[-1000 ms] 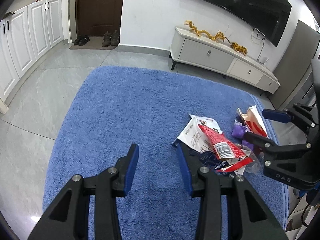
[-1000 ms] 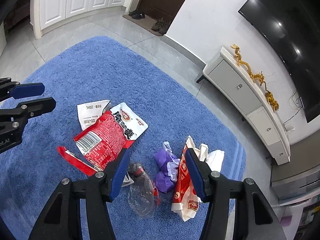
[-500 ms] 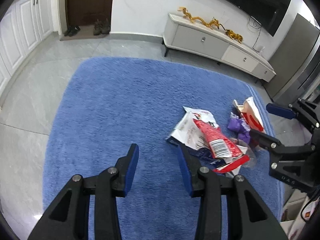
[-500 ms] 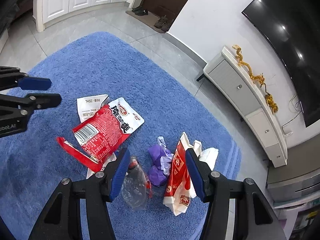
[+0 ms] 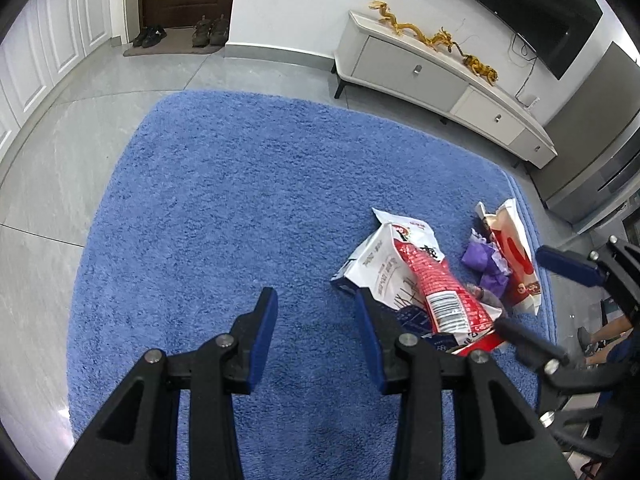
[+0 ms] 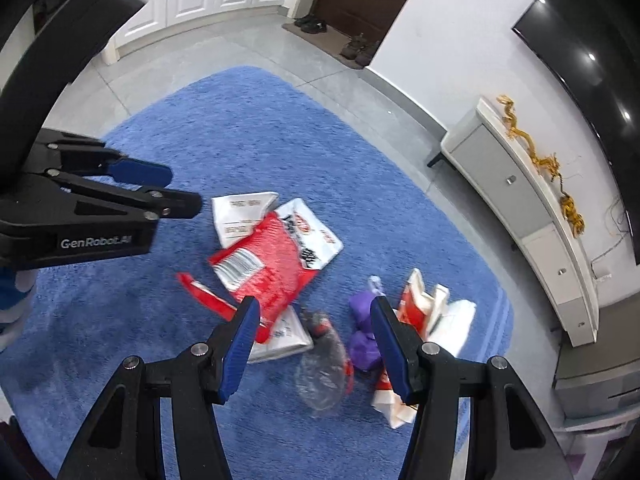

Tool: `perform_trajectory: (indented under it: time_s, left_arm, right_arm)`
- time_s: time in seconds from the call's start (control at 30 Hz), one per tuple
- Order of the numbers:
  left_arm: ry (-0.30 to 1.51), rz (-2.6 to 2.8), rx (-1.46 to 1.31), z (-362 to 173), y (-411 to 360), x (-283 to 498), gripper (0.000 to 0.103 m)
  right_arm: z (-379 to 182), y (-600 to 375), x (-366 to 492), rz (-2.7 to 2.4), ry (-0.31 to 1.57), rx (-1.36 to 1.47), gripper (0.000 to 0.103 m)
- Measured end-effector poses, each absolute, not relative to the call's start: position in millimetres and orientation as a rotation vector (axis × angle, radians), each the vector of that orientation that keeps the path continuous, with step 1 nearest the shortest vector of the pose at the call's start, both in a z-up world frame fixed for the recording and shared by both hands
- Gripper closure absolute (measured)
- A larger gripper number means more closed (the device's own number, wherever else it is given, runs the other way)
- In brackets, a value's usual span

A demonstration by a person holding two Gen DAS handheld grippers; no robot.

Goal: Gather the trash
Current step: 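Grasp the white milk pouch with left gripper while right gripper grasps red chip bag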

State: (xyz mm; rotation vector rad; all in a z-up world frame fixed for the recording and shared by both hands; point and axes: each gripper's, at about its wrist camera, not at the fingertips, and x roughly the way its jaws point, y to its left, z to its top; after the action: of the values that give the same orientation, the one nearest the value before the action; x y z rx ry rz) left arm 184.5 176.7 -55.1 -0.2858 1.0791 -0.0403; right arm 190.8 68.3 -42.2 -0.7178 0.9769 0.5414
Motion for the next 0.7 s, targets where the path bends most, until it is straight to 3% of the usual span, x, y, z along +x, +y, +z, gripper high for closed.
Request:
perform_trajectory:
  time_s: [0.5, 0.6, 0.7]
  left_arm:
    - [1.089, -0.03, -0.317, -66.4, 190.1, 183.8, 0.065]
    - [1.092, -0.035, -0.32, -69.0, 189.4, 183.2, 0.065]
    - [1.093, -0.047, -0.326, -70.1, 185.7, 182.3, 0.065]
  right_arm:
    - [-73.5, 98.8, 200.4, 0.568, 1.036, -0.771, 0.048]
    - [-73.9, 96.7, 202.9, 0.557, 1.051, -0.776, 0.063]
    - [-73.6, 95.3, 203.2, 0.552, 1.06, -0.787, 0.071]
